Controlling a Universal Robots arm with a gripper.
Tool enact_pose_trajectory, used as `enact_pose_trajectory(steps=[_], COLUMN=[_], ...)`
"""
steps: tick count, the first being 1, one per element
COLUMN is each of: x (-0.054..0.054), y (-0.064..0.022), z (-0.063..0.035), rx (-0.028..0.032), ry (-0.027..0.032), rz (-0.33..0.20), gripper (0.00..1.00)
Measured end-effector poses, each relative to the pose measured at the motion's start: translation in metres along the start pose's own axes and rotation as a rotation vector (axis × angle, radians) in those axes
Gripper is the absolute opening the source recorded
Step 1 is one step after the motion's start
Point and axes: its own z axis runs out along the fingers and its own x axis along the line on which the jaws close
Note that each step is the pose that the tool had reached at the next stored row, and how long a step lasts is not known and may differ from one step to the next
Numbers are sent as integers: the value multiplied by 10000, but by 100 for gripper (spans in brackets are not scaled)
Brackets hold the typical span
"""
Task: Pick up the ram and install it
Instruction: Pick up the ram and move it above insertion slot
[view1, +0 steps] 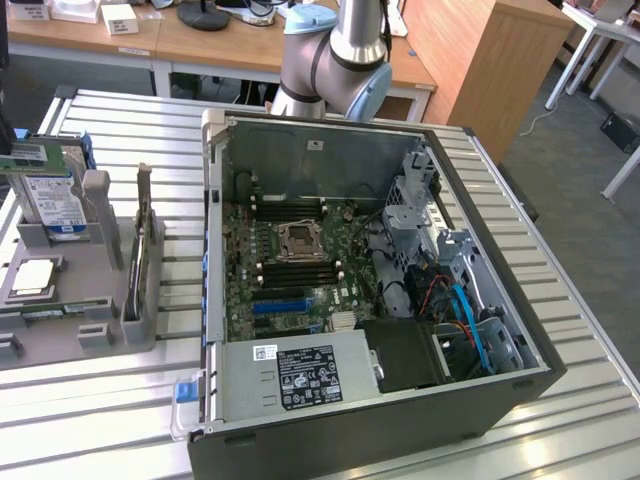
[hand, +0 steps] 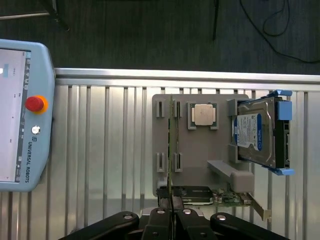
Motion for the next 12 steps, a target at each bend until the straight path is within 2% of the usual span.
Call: enact_pose_trajectory(steps=[6,12], x=[0,-1], y=[-11,-163], z=[-8,-10], rx=[-4,-26], ry=[3,2], rz=[-3,0], gripper=[12,12])
